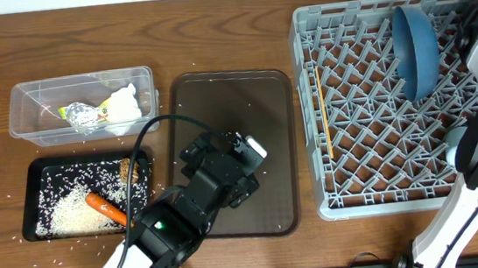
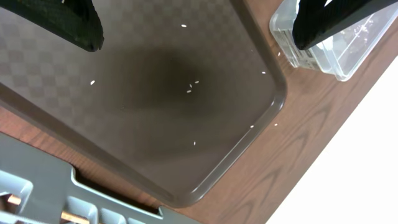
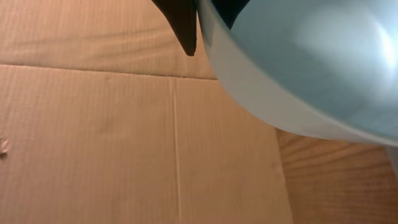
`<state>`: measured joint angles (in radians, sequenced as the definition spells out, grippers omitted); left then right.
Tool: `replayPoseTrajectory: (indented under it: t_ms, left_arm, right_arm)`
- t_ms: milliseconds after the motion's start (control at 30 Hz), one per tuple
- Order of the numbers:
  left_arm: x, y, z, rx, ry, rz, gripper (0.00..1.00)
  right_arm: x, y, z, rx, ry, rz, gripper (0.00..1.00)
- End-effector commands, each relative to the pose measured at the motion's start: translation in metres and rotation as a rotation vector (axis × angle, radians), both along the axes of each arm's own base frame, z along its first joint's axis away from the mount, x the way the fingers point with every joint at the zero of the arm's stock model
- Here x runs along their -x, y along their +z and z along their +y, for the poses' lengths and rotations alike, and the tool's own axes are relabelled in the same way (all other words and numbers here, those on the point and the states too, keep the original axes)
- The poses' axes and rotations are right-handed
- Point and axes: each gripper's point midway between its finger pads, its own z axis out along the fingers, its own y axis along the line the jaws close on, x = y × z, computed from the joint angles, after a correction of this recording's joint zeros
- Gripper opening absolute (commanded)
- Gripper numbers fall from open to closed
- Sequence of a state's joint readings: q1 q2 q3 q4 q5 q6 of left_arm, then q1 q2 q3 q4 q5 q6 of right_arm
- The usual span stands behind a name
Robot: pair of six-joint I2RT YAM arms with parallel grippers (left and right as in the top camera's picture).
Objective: Sort waste into correct bins and load items into the dishwasher rack
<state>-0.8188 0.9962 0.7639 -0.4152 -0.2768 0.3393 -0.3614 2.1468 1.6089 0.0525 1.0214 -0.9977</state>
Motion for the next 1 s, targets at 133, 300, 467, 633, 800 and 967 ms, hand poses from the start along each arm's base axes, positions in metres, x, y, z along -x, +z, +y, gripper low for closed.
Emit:
replayPoseTrajectory:
  t_ms: [133, 300, 467, 633, 800, 967]
  left_arm:
    - [-0.005, 0.001, 0.000, -0.003, 0.022, 0.002, 0.98]
    - [-0.006, -0.002, -0.001, -0.009, 0.022, 0.008, 0.98]
    - [-0.006, -0.002, -0.001, -0.010, 0.023, 0.009, 0.98]
    - [-0.006, -0.002, -0.001, -0.010, 0.023, 0.009, 0.98]
    - [-0.006, -0.002, -0.001, -0.010, 0.023, 0.009, 0.98]
    - [-0.006, -0.002, -0.001, -0.010, 0.023, 0.009, 0.98]
  right_arm:
    - [-0.013, -0.014, 0.016, -0.008, 0.038, 0.044, 0.04]
    - [-0.013, -0.012, 0.017, 0.000, 0.030, 0.039, 0.01]
    - [-0.015, -0.011, 0.022, 0.003, 0.034, 0.039, 0.01]
    - [-0.025, -0.011, 0.035, -0.002, 0.056, -0.002, 0.01]
    - [-0.026, -0.003, 0.039, -0.009, 0.047, -0.076, 0.01]
    - [-0.021, 0.024, 0.040, -0.001, 0.038, -0.162, 0.01]
